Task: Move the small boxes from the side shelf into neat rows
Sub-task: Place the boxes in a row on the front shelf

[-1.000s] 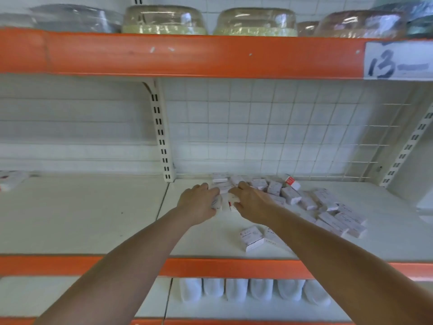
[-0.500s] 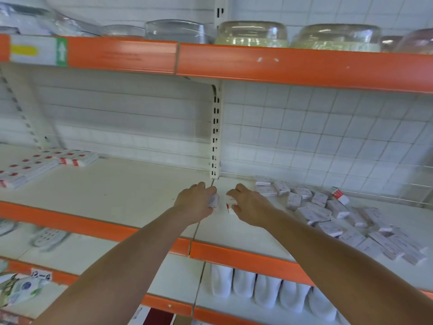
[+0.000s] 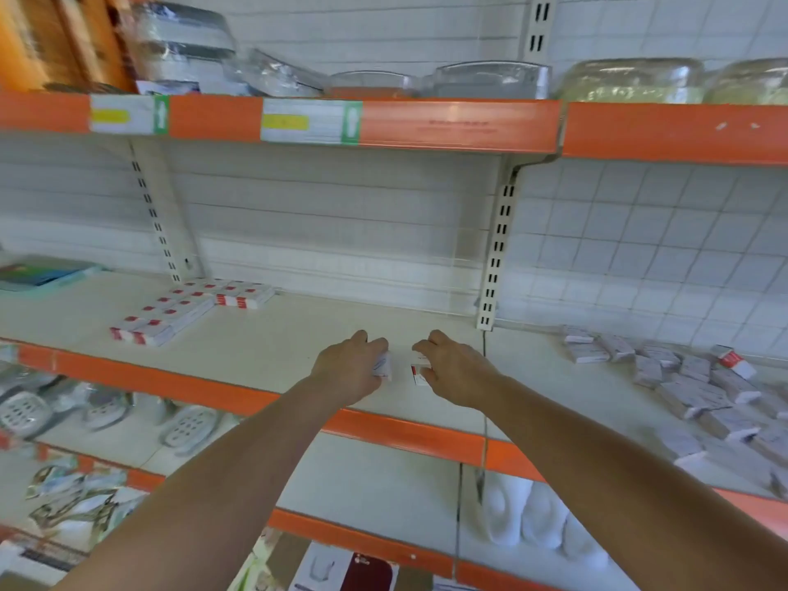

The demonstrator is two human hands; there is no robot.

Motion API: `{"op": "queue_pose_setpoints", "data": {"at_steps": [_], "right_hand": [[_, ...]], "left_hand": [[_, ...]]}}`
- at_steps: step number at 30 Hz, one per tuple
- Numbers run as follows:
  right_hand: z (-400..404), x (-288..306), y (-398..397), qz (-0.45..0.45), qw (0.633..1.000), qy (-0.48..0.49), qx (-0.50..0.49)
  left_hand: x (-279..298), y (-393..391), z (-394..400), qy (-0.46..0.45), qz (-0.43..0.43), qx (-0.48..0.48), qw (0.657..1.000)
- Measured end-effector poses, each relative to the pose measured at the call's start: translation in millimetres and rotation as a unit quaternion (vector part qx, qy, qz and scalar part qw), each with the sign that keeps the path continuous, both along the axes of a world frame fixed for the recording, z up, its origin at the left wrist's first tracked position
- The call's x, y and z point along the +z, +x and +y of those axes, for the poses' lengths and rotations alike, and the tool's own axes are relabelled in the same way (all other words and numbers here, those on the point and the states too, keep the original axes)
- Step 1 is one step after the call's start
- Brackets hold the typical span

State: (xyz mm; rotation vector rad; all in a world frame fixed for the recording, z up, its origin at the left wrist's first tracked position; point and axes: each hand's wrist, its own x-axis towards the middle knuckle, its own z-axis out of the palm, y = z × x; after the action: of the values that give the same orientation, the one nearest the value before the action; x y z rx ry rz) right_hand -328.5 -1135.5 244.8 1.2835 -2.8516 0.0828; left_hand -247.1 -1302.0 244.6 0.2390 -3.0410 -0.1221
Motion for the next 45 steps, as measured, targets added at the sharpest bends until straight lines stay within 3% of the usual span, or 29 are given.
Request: {"op": "queue_pose_setpoints", "data": {"at_steps": [17,34,45], "right_hand": [[-164.9,-11.5,40.2,-0.007,0.998,0.027,0.057],[-293.9,-12.0,-30.3,-0.01,0.99,0.034,0.139],[-359.0,-20.7,-49.1,-0.002,0.988,0.066,0.141]], "left_hand": [[-11.3,51.9,-156.5,0.02,-0.02,0.06,0.998],[-15.3,-0.6,-270.4,-0.01,-0.026,0.134,0.991],[-35.9,-27.1,-341.2,-0.03,-0.014,0.108,0.994]]}}
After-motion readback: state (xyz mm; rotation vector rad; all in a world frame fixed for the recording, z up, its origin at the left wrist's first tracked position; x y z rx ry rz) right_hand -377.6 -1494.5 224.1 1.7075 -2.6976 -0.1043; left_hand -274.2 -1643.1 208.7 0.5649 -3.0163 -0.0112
